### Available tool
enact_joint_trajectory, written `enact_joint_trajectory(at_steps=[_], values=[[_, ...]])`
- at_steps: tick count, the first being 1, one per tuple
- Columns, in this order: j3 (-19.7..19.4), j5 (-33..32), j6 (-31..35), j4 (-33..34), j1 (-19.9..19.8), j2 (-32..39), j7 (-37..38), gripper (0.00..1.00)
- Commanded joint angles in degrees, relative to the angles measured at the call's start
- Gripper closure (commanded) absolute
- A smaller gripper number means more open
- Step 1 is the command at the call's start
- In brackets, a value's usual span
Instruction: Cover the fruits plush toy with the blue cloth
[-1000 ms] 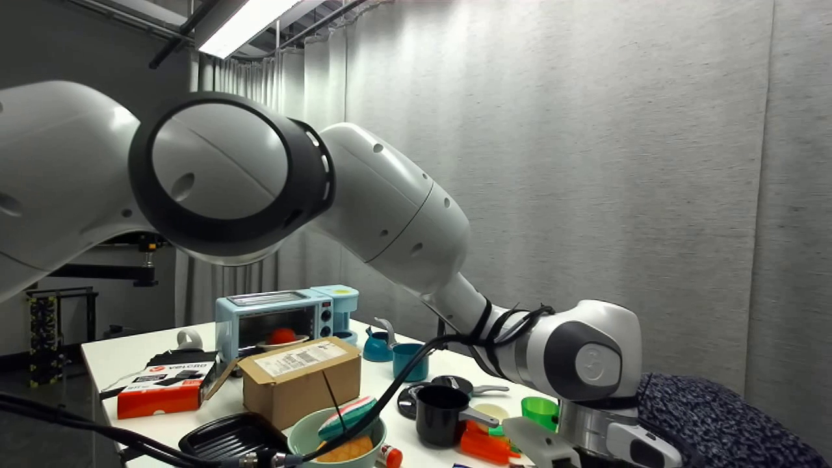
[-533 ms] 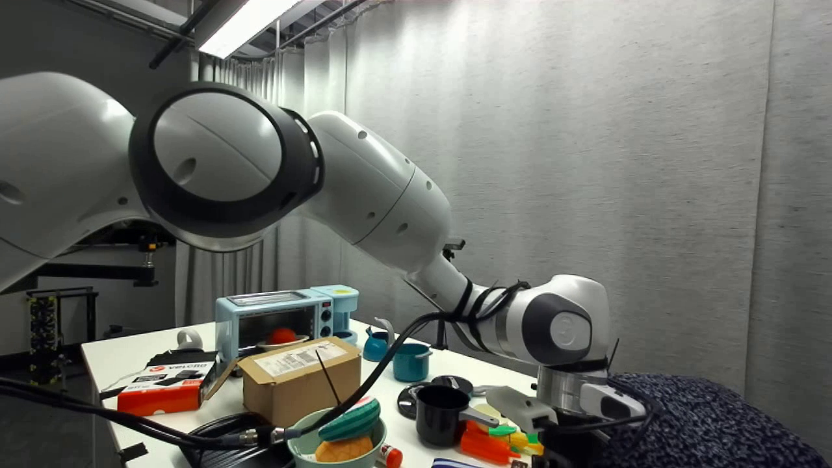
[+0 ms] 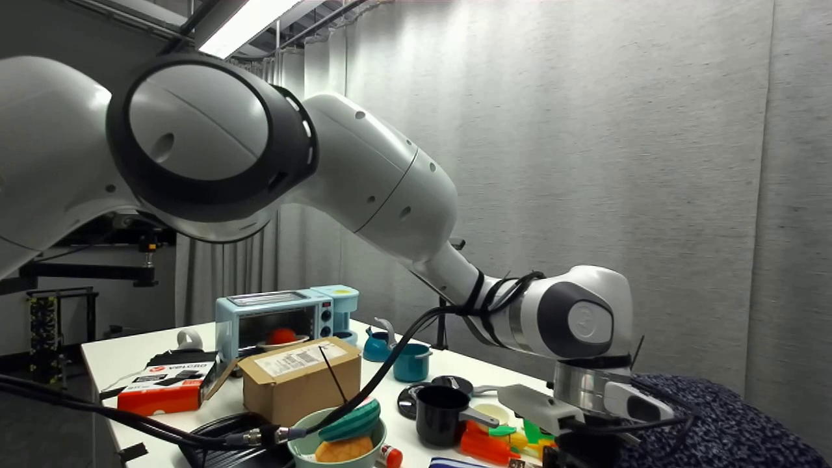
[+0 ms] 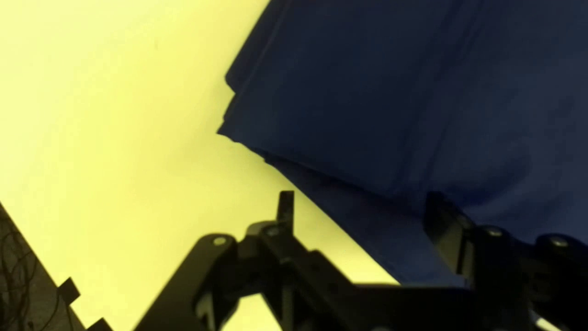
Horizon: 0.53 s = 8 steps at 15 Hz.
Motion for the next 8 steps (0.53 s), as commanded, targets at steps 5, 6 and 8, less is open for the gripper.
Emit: enact_joint_trajectory(at_steps=[5, 6, 8], values=[[2.2, 2.9, -9.6, 1.7, -9.4, 0.1, -15.3, 0.00], [2.7, 3.9, -11.8, 2.4, -10.6, 0.2, -17.3, 0.00], [3.4, 5.4, -16.2, 3.7, -12.5, 0.5, -20.6, 0.00]])
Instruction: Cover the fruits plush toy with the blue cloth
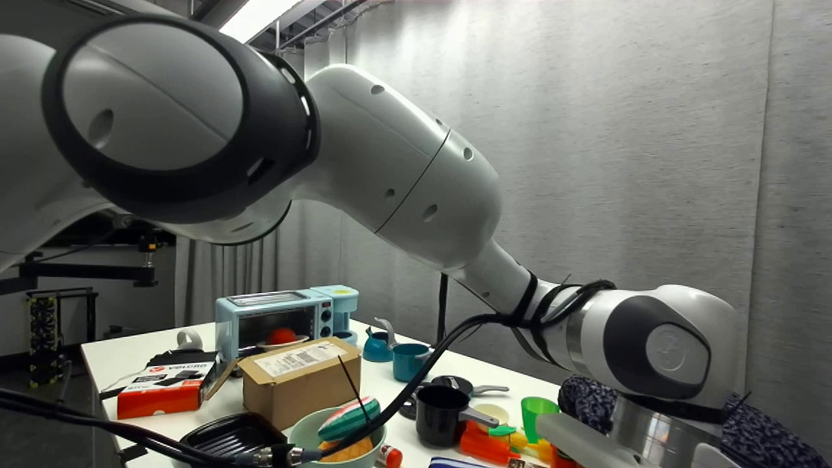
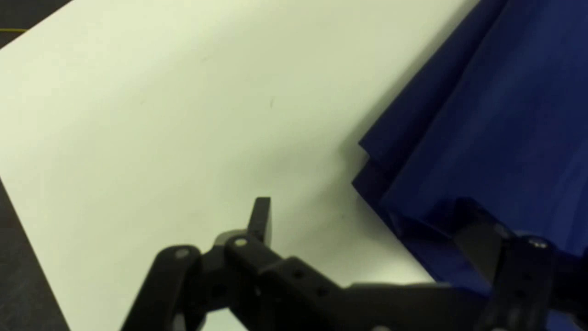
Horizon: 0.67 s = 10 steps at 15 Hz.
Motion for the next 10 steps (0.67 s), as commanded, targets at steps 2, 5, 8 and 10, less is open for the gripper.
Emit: enact_joint_trajectory(at_steps=[2, 5, 8, 10], values=[[2.3, 3.3, -9.7, 4.3, -4.5, 0.6, -7.8, 0.00], [2.0, 4.0, -9.9, 5.1, -5.1, 0.4, -8.1, 0.00], [2.6, 7.7, -3.9, 2.9, -4.4, -1.3, -3.9, 0.00], [4.2, 10.7, -0.9, 0.0, -1.2, -1.3, 1.0, 0.00]])
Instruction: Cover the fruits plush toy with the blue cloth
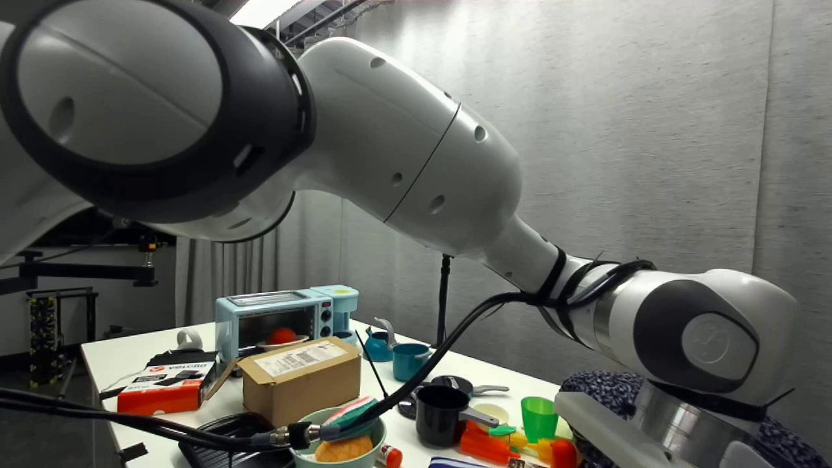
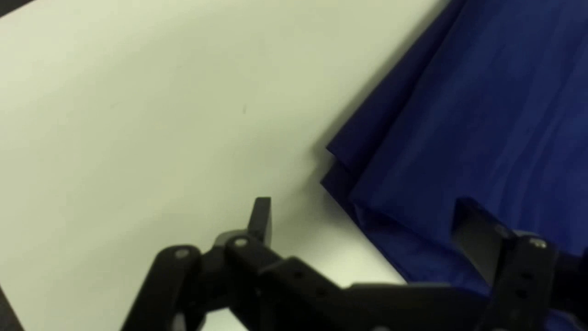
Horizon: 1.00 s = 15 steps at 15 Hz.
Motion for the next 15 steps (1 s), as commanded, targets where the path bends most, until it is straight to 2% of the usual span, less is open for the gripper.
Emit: enact_joint_trajectory(at_steps=[1, 7, 8, 10, 13, 15], values=[[3.0, 5.2, 4.2, -3.5, 3.3, -0.7, 6.9, 0.00], [6.1, 8.5, 2.3, -0.1, 8.2, 3.9, 12.5, 0.00], [5.8, 7.7, 3.9, -0.3, 9.2, 3.8, 12.6, 0.00], [4.2, 4.3, 11.4, -2.0, 11.9, 2.6, 12.6, 0.00], [3.3, 1.6, 20.9, -3.0, 13.8, 2.2, 13.0, 0.00], [2.9, -0.8, 22.1, -2.3, 14.3, 2.9, 12.5, 0.00]])
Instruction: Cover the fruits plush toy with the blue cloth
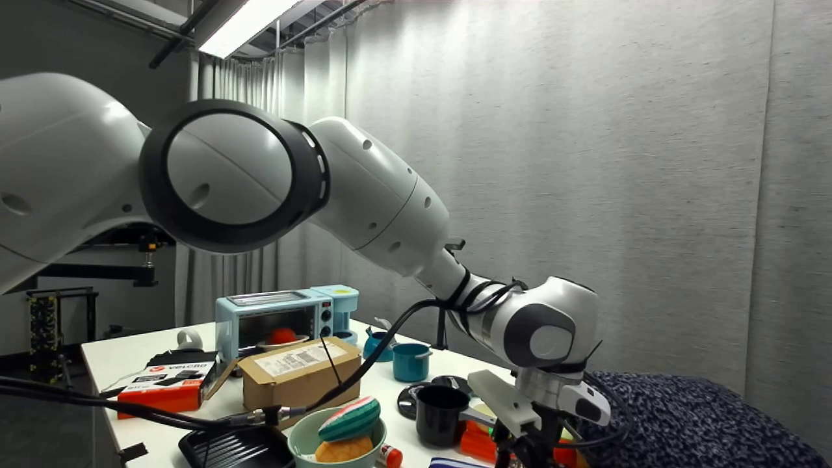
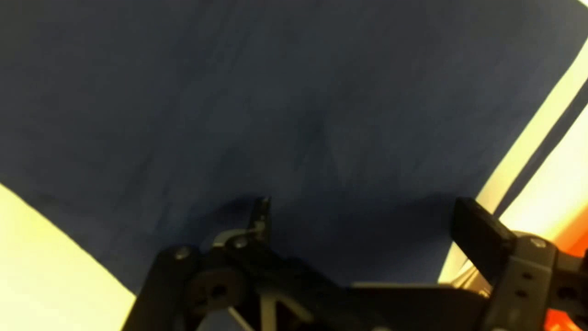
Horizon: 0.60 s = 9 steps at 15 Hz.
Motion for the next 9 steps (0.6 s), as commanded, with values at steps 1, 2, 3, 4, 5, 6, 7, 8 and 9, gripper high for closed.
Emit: enact_joint_trajectory(at_steps=[1, 2, 3, 4, 5, 6, 7, 8, 9], values=[[-2.2, -4.6, 1.5, -1.0, -0.1, -1.4, -2.3, 0.00], [-2.7, -6.4, 0.5, -0.6, 0.1, -1.2, -2.6, 0.00], [-3.3, -7.8, 0.5, -0.5, 0.0, -1.2, -3.0, 0.00], [-3.9, -8.9, 0.6, -0.4, -0.1, -1.2, -3.2, 0.00], [-4.2, -9.5, 0.9, -0.3, -0.2, -1.1, -3.0, 0.00], [-4.2, -9.6, 0.8, -0.3, -0.6, -1.2, -3.2, 0.00], [-4.2, -9.9, 0.4, -0.3, -0.6, -1.3, -3.5, 0.00], [-3.9, -9.0, 1.1, 0.3, -0.8, -0.2, -2.3, 0.00], [-4.0, -9.0, 1.1, 0.3, -0.8, -0.2, -2.2, 0.00]])
